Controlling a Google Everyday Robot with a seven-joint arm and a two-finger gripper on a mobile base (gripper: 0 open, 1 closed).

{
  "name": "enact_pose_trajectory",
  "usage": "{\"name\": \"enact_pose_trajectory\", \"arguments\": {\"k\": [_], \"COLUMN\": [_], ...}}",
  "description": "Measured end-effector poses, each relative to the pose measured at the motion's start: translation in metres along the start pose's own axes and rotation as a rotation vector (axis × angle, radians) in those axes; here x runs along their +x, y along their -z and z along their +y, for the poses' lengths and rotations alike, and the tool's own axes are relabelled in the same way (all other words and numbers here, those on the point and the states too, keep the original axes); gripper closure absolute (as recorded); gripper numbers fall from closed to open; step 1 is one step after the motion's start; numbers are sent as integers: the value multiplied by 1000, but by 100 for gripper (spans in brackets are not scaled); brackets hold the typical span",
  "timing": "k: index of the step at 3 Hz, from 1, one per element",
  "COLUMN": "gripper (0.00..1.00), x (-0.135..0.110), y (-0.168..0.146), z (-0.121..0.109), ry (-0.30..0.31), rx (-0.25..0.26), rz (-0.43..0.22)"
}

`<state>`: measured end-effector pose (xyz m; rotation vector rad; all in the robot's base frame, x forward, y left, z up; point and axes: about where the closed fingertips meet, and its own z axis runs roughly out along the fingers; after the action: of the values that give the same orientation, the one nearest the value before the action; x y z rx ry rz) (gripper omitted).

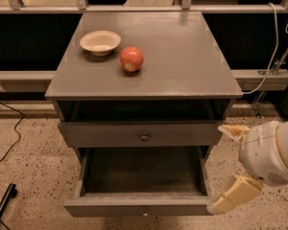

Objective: Close middle drawer

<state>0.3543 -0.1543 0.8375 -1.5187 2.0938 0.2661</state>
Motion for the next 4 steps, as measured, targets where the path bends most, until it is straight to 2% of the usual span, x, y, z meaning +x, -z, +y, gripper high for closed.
{"name": "enact_pose_trajectory", "arguments": {"k": [1,2,3,4], "gripper": [0,0,0,0], "x": [51,83,83,95], "y": [-63,-89,-88,-117], "z": [20,11,9,12], "ry": [-60,-56,-50,-42], "rx": [-12,48,53,69], "rz": [-98,-134,-133,-159]}}
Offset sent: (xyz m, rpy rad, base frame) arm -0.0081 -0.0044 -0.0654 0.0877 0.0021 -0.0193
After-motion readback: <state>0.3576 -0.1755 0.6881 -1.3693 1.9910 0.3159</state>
